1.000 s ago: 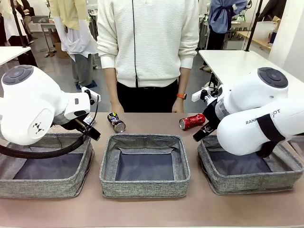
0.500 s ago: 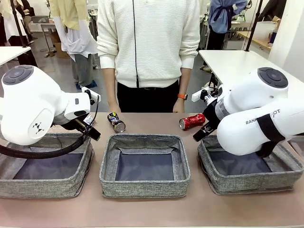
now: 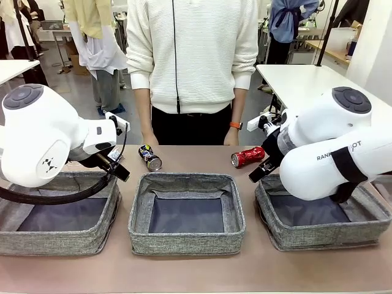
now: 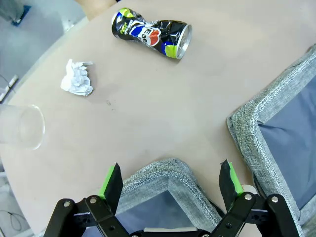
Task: Sort the waste into the appropriate baskets.
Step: Pick up the waste item pointed out by the person.
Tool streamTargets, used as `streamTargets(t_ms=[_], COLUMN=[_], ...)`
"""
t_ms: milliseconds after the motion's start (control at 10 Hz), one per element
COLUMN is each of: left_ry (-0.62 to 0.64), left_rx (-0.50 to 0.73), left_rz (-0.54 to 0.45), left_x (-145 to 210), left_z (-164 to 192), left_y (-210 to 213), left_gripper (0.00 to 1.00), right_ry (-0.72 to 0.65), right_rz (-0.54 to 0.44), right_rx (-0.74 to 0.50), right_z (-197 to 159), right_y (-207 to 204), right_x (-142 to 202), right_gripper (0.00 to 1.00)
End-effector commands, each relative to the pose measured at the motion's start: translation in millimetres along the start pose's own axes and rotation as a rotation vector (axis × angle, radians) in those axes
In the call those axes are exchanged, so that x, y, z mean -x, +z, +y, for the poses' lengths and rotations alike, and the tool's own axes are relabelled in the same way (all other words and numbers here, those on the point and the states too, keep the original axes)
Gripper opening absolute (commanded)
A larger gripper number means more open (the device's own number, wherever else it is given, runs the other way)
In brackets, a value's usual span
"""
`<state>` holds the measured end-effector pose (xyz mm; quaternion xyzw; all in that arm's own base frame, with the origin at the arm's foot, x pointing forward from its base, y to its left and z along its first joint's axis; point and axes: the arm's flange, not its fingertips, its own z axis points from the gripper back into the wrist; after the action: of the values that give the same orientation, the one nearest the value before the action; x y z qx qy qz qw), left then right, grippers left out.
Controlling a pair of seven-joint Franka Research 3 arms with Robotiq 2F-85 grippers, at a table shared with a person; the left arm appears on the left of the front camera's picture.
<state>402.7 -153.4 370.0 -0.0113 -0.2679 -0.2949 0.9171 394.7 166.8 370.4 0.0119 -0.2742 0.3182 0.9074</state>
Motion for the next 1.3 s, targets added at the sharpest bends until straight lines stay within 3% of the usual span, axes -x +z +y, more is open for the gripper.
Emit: streamTargets(t_ms=[0,300,400,500,600,700,900,1000,1100,1200], left_ry=[-0.013,-0.046,-0.014,-0.038,-0.038,-0.042,-0.001,0.034,0.133,0.3], left_rx=[-0.009,-0.07,-0.144,-0.052,-0.052,-0.094,0.084,0.204,0.378,0.549], left_rz=[-0.03,-0.141,-0.126,-0.105,-0.105,-0.139,-0.145,-0.161,-0.178,-0.187], left_x=[-1.2,36.6,49.5,-29.8,-29.8,-24.2,-16.1,-6.3,15.9,63.3], left_z=[-2.0,-35.4,-51.1,-7.1,-7.1,-24.3,-6.5,14.1,57.3,115.1], left_y=[44.2,185.0,192.8,132.8,132.8,196.5,201.0,203.3,204.2,202.3], left_gripper=[1.0,1.0,1.0,1.0,1.0,1.0,1.0,1.0,1.0,1.0], right_ry=[0.029,0.002,-0.051,0.0,-0.015,-0.047,-0.093,-0.114,-0.187,-0.441], right_rz=[0.005,-0.148,-0.207,-0.11,-0.17,-0.14,-0.137,-0.134,-0.117,-0.186], right_rx=[-0.015,-0.041,0.077,-0.018,0.008,0.002,-0.065,-0.212,-0.509,-0.7], right_z=[-3.2,-0.9,3.0,-5.6,-9.5,-11.6,-23.3,-33.9,-56.4,-101.0], right_y=[44.7,200.9,218.0,140.4,197.6,188.6,185.4,182.9,179.4,181.5], right_x=[-3.8,26.3,43.9,-24.7,-19.9,-20.6,-13.3,-7.8,11.4,52.2], right_gripper=[1.0,1.0,1.0,1.0,1.0,1.0,1.0,1.0,1.0,1.0])
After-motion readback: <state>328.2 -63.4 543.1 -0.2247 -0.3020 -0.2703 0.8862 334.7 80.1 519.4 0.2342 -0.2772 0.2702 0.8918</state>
